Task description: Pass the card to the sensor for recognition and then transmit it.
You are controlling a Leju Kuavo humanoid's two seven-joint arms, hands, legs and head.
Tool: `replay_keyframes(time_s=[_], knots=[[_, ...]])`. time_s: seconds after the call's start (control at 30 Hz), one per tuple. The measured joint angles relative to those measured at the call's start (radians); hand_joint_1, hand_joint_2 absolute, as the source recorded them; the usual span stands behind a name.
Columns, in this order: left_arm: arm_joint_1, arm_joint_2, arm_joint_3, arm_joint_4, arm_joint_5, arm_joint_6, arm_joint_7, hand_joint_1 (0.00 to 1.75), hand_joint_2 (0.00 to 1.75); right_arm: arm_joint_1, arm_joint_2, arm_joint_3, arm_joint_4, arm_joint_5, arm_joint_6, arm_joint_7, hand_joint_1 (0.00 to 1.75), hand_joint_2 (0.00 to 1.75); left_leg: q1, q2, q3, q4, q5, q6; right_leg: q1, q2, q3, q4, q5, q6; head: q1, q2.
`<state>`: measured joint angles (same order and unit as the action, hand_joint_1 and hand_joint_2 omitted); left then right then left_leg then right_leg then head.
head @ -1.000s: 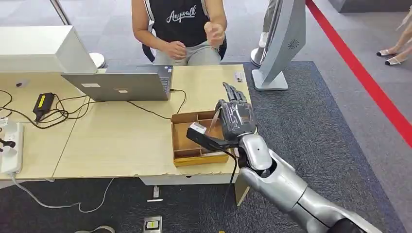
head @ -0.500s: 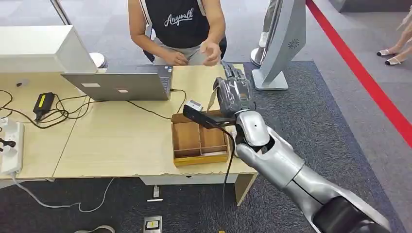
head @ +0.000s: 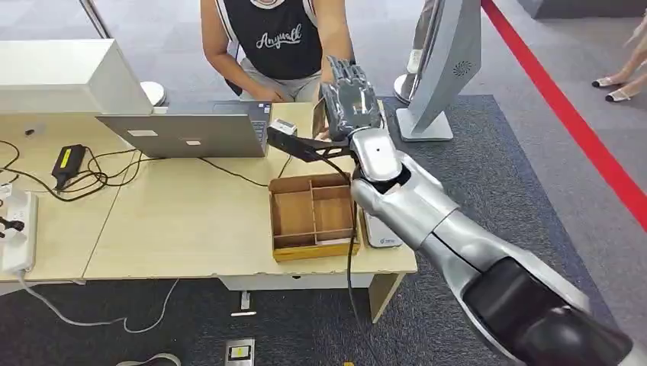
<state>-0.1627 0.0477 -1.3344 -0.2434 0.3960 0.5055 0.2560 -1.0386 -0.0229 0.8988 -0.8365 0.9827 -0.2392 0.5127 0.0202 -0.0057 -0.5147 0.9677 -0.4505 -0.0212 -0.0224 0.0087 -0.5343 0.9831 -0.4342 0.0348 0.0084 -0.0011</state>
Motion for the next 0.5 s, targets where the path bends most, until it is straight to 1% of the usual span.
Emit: replay_keyframes(time_s=[0.2,0.23,0.33,0.43,0.5], knots=[[0.001,0.001,0.000,0.000,0.002,0.001,0.000,0.00,1.75,-0.021,0.026,0.018,0.063,0.003,-0.004,0.006,1.75,1.75,0.000,0.000,0.000,0.000,0.000,0.000,0.000,0.000,0.000,0.000,0.000,0.000,0.000,0.000],[0.002,0.001,0.000,0.000,0.009,0.006,0.001,0.00,1.75,-0.030,0.037,0.021,0.083,0.010,-0.011,0.022,1.75,1.75,0.000,0.000,-0.001,0.000,0.000,0.000,0.000,0.000,0.000,0.001,0.000,0.000,0.000,0.000],[0.006,0.005,0.000,0.000,0.021,0.019,-0.008,0.00,1.75,-0.080,0.098,0.034,0.176,0.021,-0.039,0.055,1.75,1.75,0.000,0.000,-0.001,0.000,0.000,0.000,0.000,0.001,-0.003,0.001,0.001,-0.001,0.000,0.000],[0.010,0.008,0.000,0.000,0.021,0.018,-0.014,0.00,1.75,-0.110,0.140,0.047,0.241,0.023,-0.042,0.062,1.75,1.75,0.001,0.000,-0.002,0.000,0.001,0.000,0.000,0.000,-0.003,0.001,0.001,-0.001,-0.001,0.000],[0.013,0.009,0.000,0.000,0.020,0.018,-0.014,0.00,1.75,-0.114,0.155,0.053,0.271,0.023,-0.045,0.061,1.75,1.75,0.001,0.000,-0.002,0.000,0.001,0.000,0.001,0.000,-0.003,0.001,0.001,-0.001,0.000,0.000]])
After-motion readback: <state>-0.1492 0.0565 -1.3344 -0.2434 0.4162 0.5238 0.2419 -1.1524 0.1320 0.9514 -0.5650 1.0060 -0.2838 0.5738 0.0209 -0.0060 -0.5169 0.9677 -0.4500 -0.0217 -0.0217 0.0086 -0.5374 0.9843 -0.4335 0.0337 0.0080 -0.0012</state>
